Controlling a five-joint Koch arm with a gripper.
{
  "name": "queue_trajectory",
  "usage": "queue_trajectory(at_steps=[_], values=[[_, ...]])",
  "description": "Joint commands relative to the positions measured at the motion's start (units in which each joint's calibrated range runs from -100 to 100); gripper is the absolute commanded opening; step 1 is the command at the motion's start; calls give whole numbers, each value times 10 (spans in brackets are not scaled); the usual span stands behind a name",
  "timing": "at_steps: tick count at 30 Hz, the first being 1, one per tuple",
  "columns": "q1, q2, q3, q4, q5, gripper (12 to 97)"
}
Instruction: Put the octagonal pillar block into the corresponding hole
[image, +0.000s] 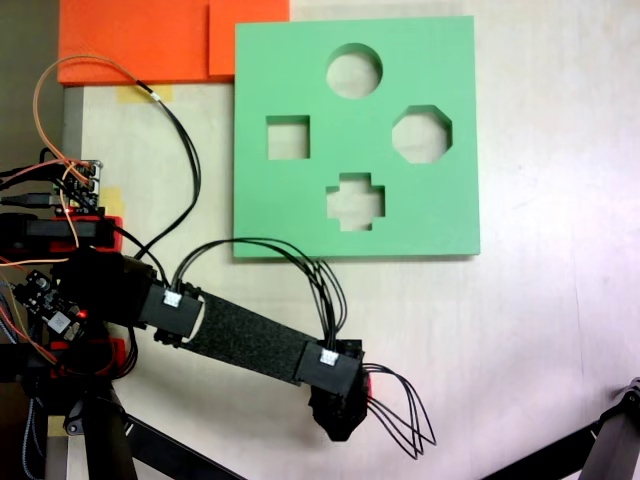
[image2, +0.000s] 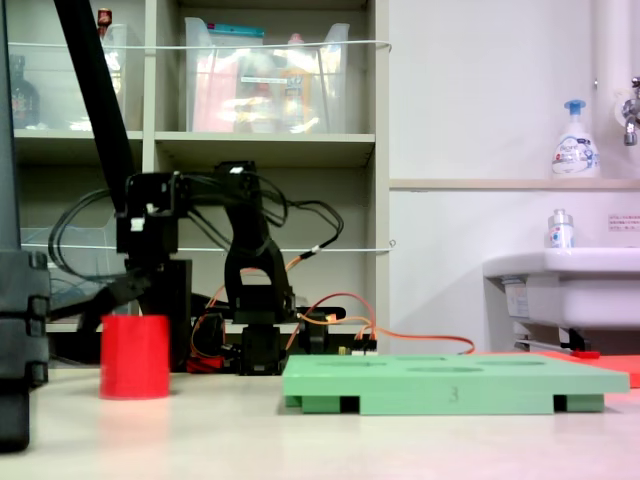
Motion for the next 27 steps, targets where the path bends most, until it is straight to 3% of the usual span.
queue_trajectory(at_steps=[1,5,12,27], values=[[-1,7,-8,-26,-4,481],[-6,7,-24,-29,-3,436],[-8,-20,-25,-71,-1,433],[33,-391,-67,-85,22,430]])
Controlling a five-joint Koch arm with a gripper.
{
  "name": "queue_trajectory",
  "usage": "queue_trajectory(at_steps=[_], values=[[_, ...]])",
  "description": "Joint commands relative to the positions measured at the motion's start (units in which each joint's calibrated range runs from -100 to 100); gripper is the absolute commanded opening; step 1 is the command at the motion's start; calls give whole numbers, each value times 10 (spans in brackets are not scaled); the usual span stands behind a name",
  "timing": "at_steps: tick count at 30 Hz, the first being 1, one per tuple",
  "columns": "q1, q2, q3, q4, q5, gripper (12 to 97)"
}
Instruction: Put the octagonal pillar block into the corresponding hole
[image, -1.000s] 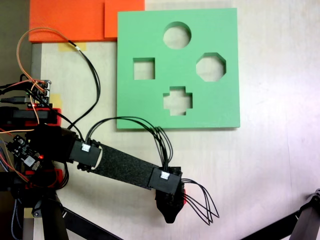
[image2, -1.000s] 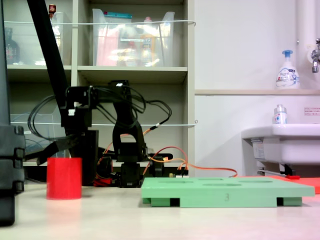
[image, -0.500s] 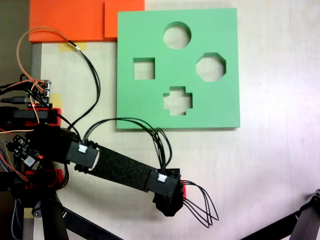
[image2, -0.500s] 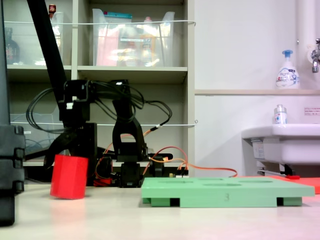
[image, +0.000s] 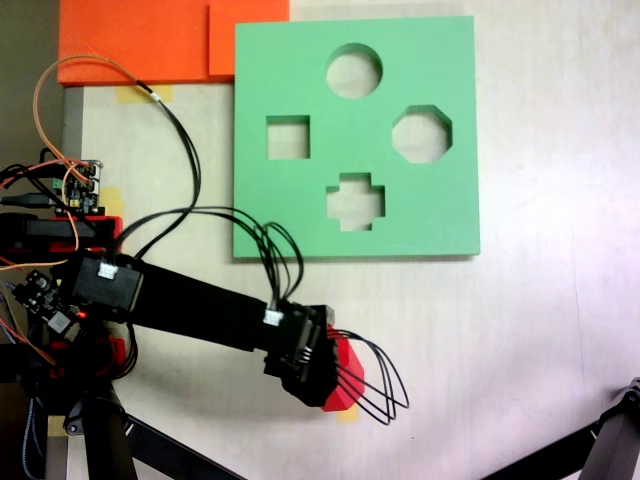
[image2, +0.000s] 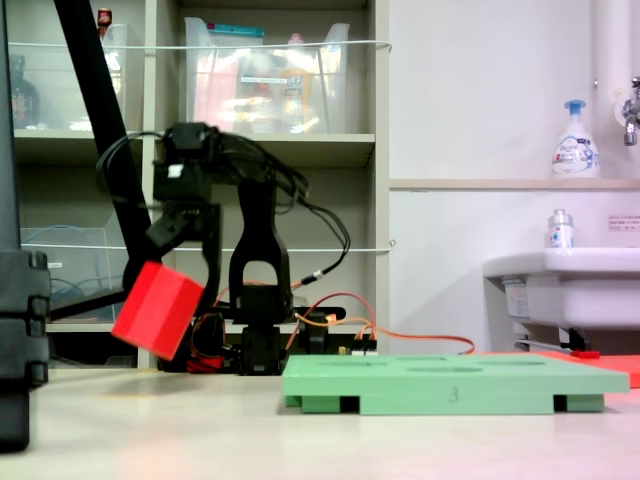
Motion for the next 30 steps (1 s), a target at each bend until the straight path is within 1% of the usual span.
queue_trajectory(at_steps=[1,4,8,15,17,23,30], values=[[17,-91,13,-48,13,429],[41,-144,13,-48,32,412],[91,-186,15,-48,81,407],[181,-150,20,-45,194,407],[198,-129,20,-3,220,407],[228,-53,20,144,287,405],[241,21,21,295,312,405]])
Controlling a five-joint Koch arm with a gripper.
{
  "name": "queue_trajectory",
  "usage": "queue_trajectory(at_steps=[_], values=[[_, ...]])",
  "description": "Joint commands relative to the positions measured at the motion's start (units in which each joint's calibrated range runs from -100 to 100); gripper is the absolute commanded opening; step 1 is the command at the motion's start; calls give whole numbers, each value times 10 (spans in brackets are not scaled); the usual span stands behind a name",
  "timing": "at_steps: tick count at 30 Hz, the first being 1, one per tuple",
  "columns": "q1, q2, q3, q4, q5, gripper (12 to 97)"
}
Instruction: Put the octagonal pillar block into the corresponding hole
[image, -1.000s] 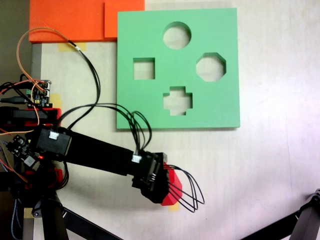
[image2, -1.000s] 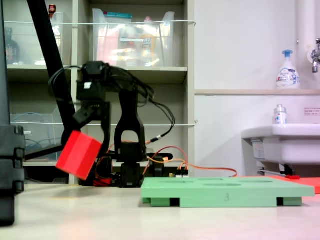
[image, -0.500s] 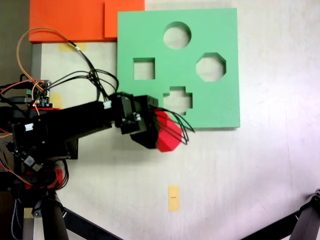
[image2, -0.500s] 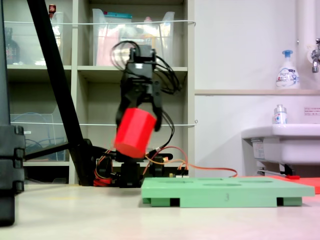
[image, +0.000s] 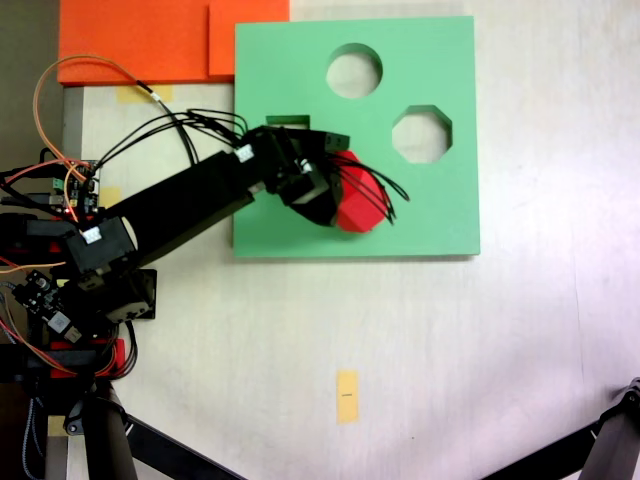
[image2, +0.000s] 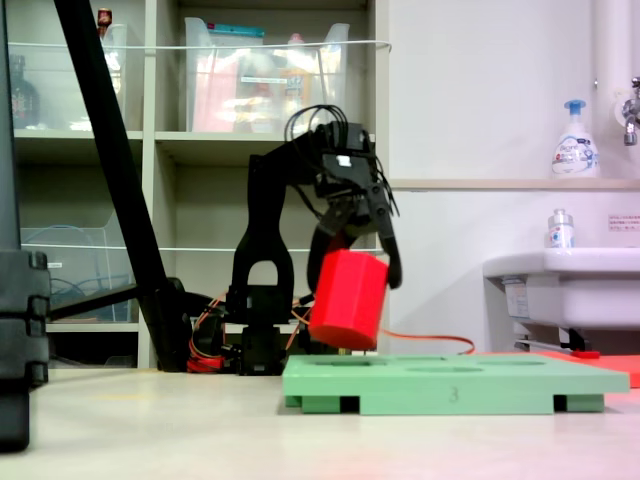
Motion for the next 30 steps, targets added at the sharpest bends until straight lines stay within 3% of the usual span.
queue_trajectory(at_steps=[1,18,30], values=[[5,5,22,97,11,405],[32,100,28,339,84,393],[29,181,72,363,88,395]])
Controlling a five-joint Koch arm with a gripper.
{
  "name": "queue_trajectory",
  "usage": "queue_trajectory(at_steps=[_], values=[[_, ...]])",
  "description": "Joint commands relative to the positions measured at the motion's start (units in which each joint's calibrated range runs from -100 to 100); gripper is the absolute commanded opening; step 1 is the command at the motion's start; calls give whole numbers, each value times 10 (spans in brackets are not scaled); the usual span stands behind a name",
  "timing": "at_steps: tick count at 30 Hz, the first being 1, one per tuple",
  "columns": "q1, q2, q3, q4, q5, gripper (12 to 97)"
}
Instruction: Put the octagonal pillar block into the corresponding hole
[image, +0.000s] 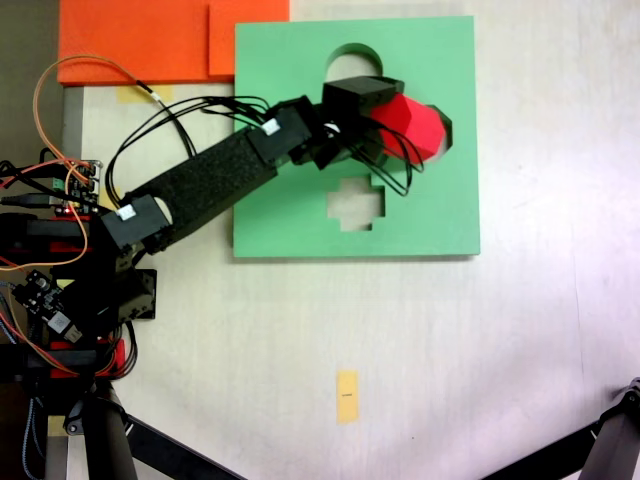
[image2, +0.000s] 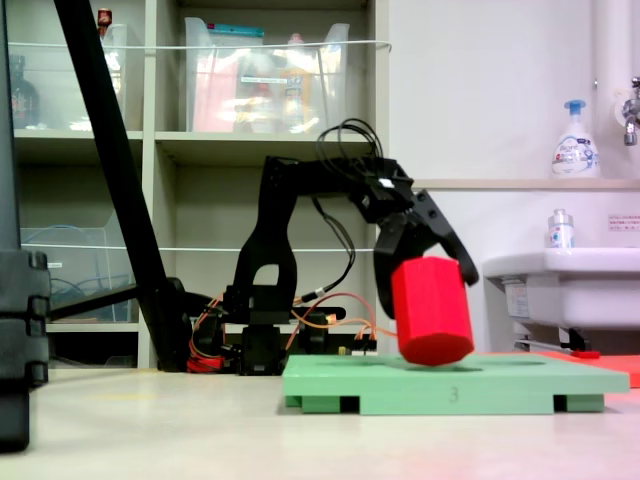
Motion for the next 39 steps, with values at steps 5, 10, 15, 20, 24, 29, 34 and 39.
queue_trajectory(at_steps=[5,10,15,20,24,29,34,39], values=[[2,24,52,49,34,395],[4,29,52,51,40,395],[5,29,52,51,52,396],[6,35,53,58,80,396],[5,47,53,62,89,396],[5,29,52,61,87,396],[6,-49,42,53,86,396],[9,-115,29,32,87,397]])
